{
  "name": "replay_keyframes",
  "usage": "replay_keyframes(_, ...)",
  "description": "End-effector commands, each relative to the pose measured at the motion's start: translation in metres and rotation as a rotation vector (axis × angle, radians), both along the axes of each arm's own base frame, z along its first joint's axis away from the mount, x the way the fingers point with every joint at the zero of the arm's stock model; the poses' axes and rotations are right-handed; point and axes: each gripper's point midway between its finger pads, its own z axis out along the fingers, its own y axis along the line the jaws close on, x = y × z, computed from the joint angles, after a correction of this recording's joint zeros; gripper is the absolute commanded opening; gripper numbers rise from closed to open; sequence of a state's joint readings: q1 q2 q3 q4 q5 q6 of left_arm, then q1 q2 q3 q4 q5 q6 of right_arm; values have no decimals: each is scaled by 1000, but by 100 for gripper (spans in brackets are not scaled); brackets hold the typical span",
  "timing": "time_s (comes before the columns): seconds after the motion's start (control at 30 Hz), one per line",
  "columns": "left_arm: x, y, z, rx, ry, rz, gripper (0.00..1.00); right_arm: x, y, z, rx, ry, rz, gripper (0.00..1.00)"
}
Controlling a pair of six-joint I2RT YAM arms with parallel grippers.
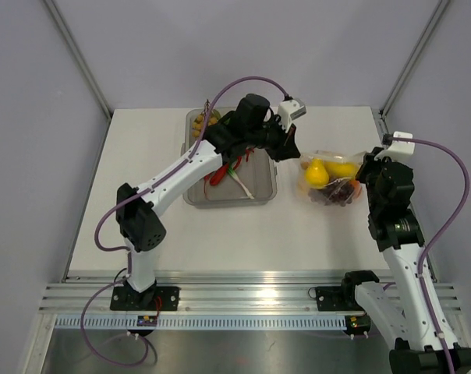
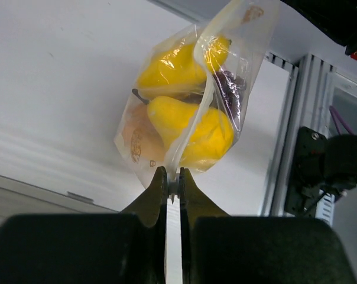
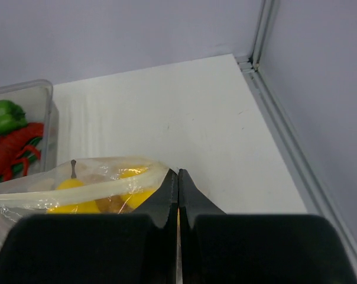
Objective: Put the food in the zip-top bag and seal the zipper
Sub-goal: Place the zipper food storage bag at the center of the board, then reset both arms
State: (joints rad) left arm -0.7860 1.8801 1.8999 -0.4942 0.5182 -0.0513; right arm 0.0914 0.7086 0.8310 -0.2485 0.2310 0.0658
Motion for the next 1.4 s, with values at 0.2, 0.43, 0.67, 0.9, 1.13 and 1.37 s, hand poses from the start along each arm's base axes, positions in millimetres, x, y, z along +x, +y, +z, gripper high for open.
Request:
replay_keyframes(0.2, 57, -15, 86, -229, -239, -20, 22, 31, -16, 80, -100, -235, -76, 30)
replay_keyframes(0.43, 25, 8, 49, -169, -155, -48, 98, 6, -3, 35, 38, -169, -27, 99)
replay_keyframes(0.67, -3, 51, 79, -167, -149, 65, 99, -17, -15, 40, 85, -69, -105, 99)
replay_keyframes(0.9, -13, 120, 61, -78, -135, 358, 99, -34, -15, -3, 185, 274, -194, 99)
replay_keyframes(1.13, -17, 213, 46, -63, -216, 747, 99, -50, -19, -32, 209, 402, -260, 99)
replay_keyframes(1.37, -31, 258, 47, -96, -273, 898, 99, -61, -21, -26, 235, 291, -252, 100)
